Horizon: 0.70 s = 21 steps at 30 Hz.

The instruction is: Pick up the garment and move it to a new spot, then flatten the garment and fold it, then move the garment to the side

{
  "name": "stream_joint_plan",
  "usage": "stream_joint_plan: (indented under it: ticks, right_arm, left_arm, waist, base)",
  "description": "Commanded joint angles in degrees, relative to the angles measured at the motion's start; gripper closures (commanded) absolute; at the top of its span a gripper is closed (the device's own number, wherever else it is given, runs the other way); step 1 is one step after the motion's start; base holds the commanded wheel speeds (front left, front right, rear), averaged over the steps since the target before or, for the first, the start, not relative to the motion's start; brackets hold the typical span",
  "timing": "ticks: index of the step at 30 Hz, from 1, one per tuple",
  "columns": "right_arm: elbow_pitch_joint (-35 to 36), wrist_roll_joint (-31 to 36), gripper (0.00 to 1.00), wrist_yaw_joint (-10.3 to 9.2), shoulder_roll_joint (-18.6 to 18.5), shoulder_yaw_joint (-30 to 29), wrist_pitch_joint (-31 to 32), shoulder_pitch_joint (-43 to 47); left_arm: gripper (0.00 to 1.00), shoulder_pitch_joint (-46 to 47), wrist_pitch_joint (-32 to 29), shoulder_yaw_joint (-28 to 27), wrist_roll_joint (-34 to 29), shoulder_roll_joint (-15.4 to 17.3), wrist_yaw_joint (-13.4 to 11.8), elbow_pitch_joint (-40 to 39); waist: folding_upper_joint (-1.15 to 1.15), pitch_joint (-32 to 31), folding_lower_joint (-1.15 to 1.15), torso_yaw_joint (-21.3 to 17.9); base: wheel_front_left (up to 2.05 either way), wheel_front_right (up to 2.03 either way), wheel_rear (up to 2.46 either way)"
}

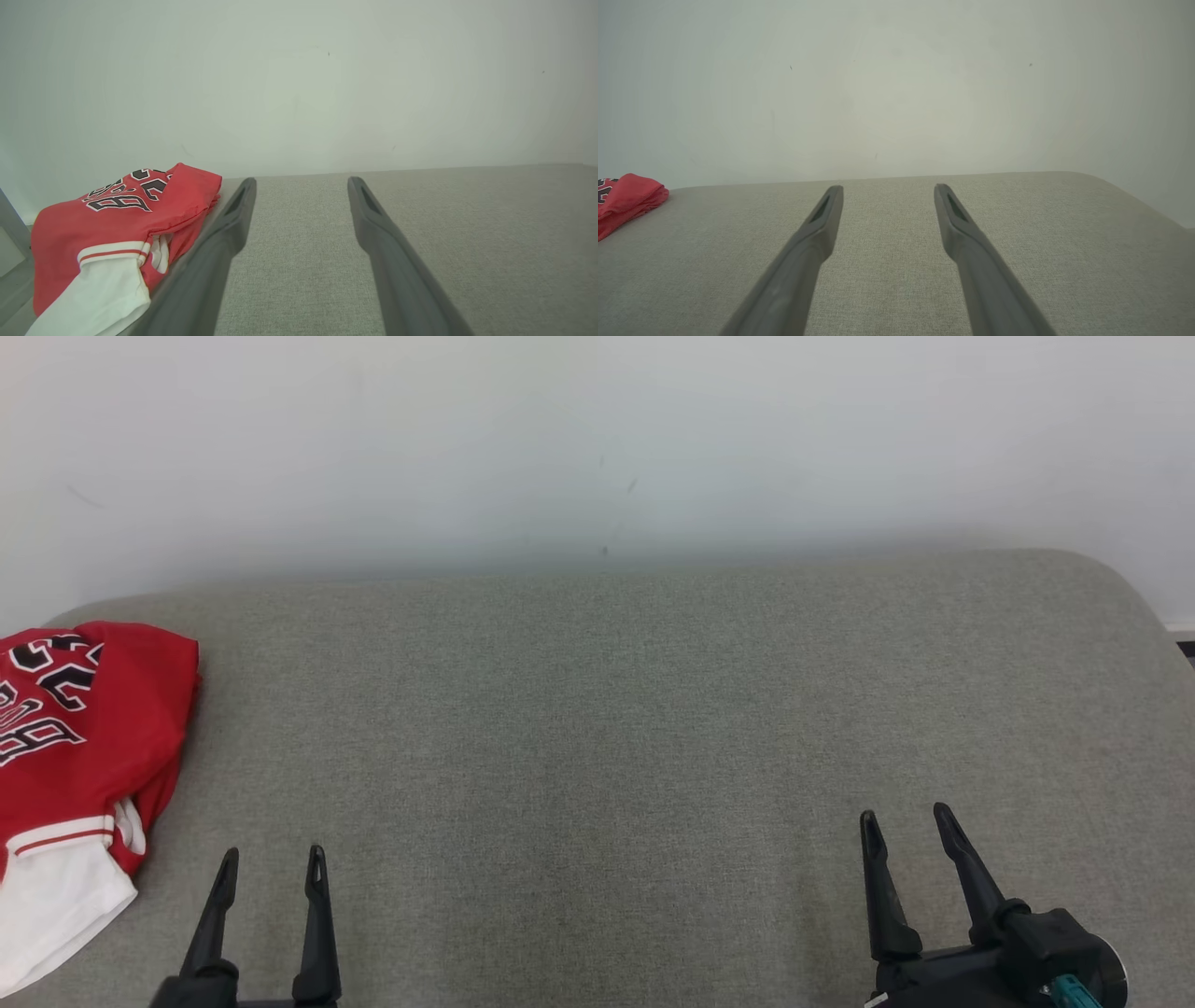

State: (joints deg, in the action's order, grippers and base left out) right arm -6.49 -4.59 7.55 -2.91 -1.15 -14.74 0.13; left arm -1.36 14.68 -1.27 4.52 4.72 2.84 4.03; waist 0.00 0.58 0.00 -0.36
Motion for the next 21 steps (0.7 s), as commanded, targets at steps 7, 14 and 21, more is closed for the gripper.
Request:
stream_joint_plan:
  ticks: [7, 14, 21]
  right_arm:
    - [-0.43, 0.64, 0.00, -0.12, 0.05, -0.35, -0.55, 0.73]
    - [-0.88, 0.55, 0.00, -0.12, 0.05, -0.63, -0.55, 1.10]
    - [-1.49, 0.37, 0.00, -0.12, 0.05, -0.81, -0.55, 1.09]
  left_arm:
    - [0.00, -0.87, 0.56, -1.68, -0.39, -0.67, 0.97, 1.12]
    - [0.00, -1.53, 0.56, -2.64, -0.49, -1.06, 1.61, 2.20]
    - [0.00, -1.52, 0.56, -3.09, -0.54, -1.26, 2.06, 3.35]
  waist:
    - [0.00, -0.40, 0.00, 0.24]
    - [0.00, -0.86, 0.00, 0.29]
    - [0.00, -0.96, 0.00, 0.26]
  base:
    - [0.00, 0.00, 0.00]
    - [0.00, 0.00, 0.00]
    - [0.00, 0.00, 0.00]
